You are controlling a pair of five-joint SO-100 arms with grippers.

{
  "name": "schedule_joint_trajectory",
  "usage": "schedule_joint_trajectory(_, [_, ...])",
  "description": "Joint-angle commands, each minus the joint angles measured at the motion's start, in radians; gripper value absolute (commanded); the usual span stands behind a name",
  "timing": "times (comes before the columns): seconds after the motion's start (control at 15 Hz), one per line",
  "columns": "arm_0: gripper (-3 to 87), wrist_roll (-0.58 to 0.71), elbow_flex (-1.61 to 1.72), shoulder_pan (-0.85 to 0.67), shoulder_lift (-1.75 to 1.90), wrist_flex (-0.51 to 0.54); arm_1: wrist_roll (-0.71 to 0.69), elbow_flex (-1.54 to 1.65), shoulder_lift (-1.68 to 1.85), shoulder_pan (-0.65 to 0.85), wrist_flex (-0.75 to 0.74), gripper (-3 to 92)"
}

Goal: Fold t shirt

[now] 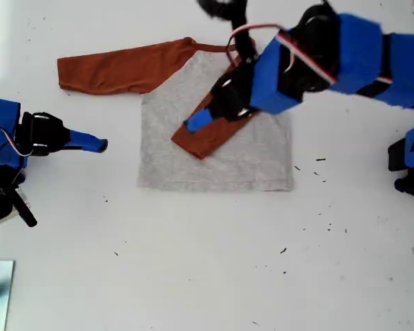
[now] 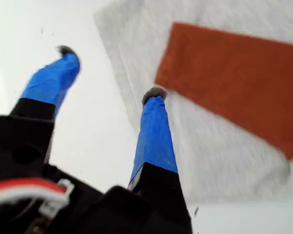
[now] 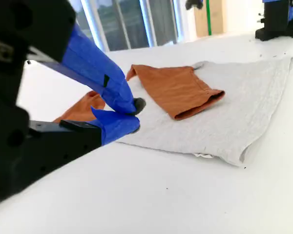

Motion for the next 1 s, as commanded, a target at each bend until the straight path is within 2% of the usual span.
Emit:
schedule_joint_trajectory(0.0, [-0.2, 0.005, 0.008, 0.003, 0.006, 0.003, -0.009, 0.374, 0.426, 0.186, 0.043, 22.1])
schedule_joint_trajectory(0.07, [-0.2, 0.005, 0.008, 0.002, 0.006, 0.003, -0.015, 0.695, 0.635, 0.285, -0.002, 18.1])
schedule_joint_trajectory(0.13, [0.1, 0.005, 0.008, -0.006, 0.006, 0.003, -0.020, 1.065, 0.882, 0.362, -0.121, 13.8])
schedule_joint_trajectory(0.2, [2.9, 0.000, 0.008, -0.005, 0.006, 0.003, -0.031, 1.388, 1.120, 0.426, -0.224, 4.4])
schedule_joint_trajectory(0.27, [-0.3, -0.006, 0.008, -0.017, 0.006, 0.003, -0.014, 1.669, 1.336, 0.488, -0.272, 3.6])
schedule_joint_trajectory(0.4, [-0.3, -0.054, 0.006, -0.035, 0.006, -0.049, 0.009, 1.945, 1.591, 0.486, -0.298, 3.5])
schedule_joint_trajectory(0.47, [-0.4, -0.051, -0.005, -0.035, -0.006, -0.103, 0.003, 1.982, 1.583, 0.477, -0.324, 3.5])
schedule_joint_trajectory(0.6, [-0.4, -0.097, -0.192, -0.071, -0.295, -0.086, -0.020, 2.036, 1.522, 0.486, -0.394, 3.5])
schedule_joint_trajectory(0.67, [-0.4, -0.103, -0.408, -0.121, -0.548, 0.011, -0.032, 2.049, 1.508, 0.486, -0.414, 3.5])
schedule_joint_trajectory(0.73, [-0.4, -0.063, -0.634, -0.224, -0.729, 0.155, -0.049, 2.059, 1.506, 0.486, -0.422, 3.5])
schedule_joint_trajectory(0.8, [-0.4, 0.032, -0.828, -0.331, -0.857, 0.264, -0.055, 2.062, 1.508, 0.479, -0.425, 3.5])
schedule_joint_trajectory(0.87, [-0.4, 0.118, -0.966, -0.463, -0.985, 0.328, -0.058, 2.068, 1.514, 0.471, -0.425, 3.5])
schedule_joint_trajectory(0.93, [12.6, 0.178, -1.094, -0.520, -1.117, 0.373, -0.058, 2.071, 1.520, 0.462, -0.425, 3.5])
